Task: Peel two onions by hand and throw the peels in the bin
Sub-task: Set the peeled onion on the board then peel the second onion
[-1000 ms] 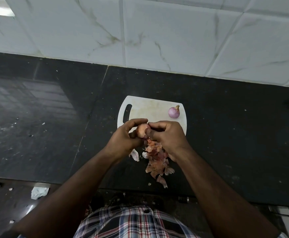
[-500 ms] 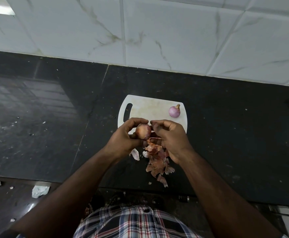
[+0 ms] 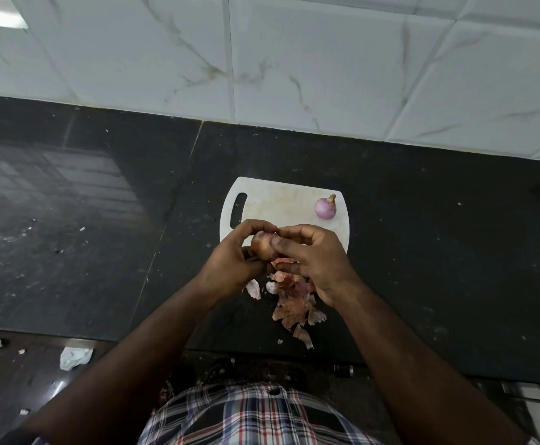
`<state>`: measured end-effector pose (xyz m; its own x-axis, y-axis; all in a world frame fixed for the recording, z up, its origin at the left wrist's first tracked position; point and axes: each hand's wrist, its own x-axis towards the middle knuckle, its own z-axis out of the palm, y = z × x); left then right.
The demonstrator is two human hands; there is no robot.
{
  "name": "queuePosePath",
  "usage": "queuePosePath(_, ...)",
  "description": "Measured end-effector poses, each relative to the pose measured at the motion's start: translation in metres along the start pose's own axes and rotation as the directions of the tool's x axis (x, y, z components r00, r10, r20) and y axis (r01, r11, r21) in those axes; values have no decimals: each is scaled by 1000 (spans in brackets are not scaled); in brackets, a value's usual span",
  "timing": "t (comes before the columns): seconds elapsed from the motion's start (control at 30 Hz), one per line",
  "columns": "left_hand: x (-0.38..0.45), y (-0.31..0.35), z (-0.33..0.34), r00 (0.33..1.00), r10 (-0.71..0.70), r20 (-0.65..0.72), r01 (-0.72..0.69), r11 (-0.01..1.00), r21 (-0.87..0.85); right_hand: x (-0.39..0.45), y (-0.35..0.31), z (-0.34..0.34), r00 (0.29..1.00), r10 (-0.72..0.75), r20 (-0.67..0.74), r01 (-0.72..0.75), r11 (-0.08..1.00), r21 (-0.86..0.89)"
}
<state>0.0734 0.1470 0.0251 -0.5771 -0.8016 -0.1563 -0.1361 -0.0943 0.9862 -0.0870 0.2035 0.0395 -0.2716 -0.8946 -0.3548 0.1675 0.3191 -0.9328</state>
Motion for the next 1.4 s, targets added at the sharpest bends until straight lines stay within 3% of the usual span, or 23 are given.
queuePosePath(0.2, 1, -4, 2, 1000, 26, -4, -25, 995, 97, 1, 0, 0, 1000, -18, -22, 17, 999, -44)
queuePosePath(0.37, 2, -11, 2, 997, 65, -33, -57, 976, 210, -3, -2, 0, 997, -42, 61, 45, 998, -54)
queuePosePath(0.6, -1, -7, 2, 998, 53, -16, -49, 981, 190, 1, 0, -4, 996, -56, 66, 62, 994, -93)
queuePosePath(0.73, -1, -8, 1, 999, 37, -1, -37, 991, 128, 2, 2, -4, 998, -43, 41, 45, 998, -50)
queuePosePath(0.93, -2, -5, 3, 998, -43, 37, 42, 999, 18, 7, 10, -5, 995, -83, -57, 75, 988, -132)
queuePosePath(1.03, 0, -9, 4, 997, -75, 33, 77, 995, -64, 7, 14, -3, 985, -140, -105, 111, 964, -242)
queuePosePath(1.13, 0, -16, 5, 990, -123, 63, 137, 946, -294, 10, 19, -4, 961, -233, -151, 147, 888, -436)
queuePosePath(1.23, 1, -16, 3, 983, -149, 111, 184, 868, -461, 9, 22, -9, 960, -255, -119, 145, 809, -569)
queuePosePath(1.4, 3, -16, -2, 976, -198, 93, 217, 824, -523, 6, 16, -18, 981, -192, -33, 147, 839, -524)
